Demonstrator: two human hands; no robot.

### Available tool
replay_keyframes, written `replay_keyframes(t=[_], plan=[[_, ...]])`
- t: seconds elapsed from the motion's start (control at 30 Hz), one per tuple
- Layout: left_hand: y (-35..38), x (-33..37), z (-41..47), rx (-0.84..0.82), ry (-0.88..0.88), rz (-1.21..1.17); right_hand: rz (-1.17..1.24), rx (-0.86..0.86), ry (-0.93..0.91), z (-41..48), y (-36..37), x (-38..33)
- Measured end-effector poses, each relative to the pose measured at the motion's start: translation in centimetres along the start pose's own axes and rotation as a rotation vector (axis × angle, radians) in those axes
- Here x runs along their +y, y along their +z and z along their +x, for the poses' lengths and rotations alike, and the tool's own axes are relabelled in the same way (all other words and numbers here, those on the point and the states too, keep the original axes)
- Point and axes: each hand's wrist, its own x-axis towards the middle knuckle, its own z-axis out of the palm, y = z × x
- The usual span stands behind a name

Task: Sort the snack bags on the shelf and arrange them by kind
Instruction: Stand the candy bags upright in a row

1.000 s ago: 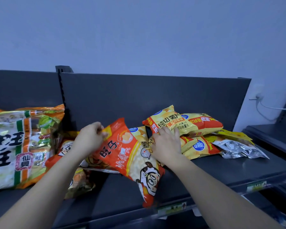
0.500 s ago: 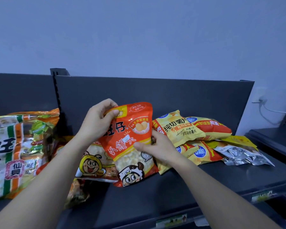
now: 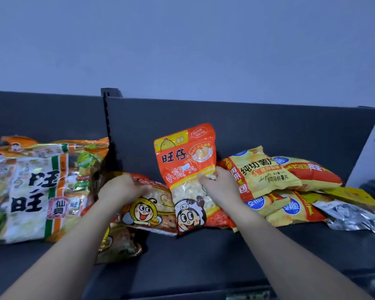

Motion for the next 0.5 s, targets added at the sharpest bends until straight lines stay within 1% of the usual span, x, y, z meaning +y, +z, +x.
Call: replay_keyframes(t=[0.1, 0.17, 0.27, 0.37, 0.43, 0.5], plan=[[0.2, 0.7, -0.1, 0.007, -0.032, -0.170, -0.002, -0.041, 0.029, 0.0, 0.5, -0.1], [0.7, 1.0, -0.1, 0.079, -0.039, -0.380, 0.058, -0.059, 0.048, 0.0, 0.7, 0.1], [0.8, 1.1, -0.8, 0.197, 0.067, -0.736, 0.298, -0.087, 0.079, -0.2, 0.8, -0.1], [-0.3, 1.0, -2.1, 0.188, 0.199, -1.040, 0.477, -0.101, 0.117, -0.2, 0.7, -0.7], [-1.0, 0.3, -2.6, 0.174, 0.255, -1.192, 0.544, -0.097, 0.139, -0.1, 0.7, -1.1], [-1.4, -0.2, -2.9, 0.205, 0.276, -1.260, 0.597, -0.081, 0.162, 0.0, 0.9, -1.3]])
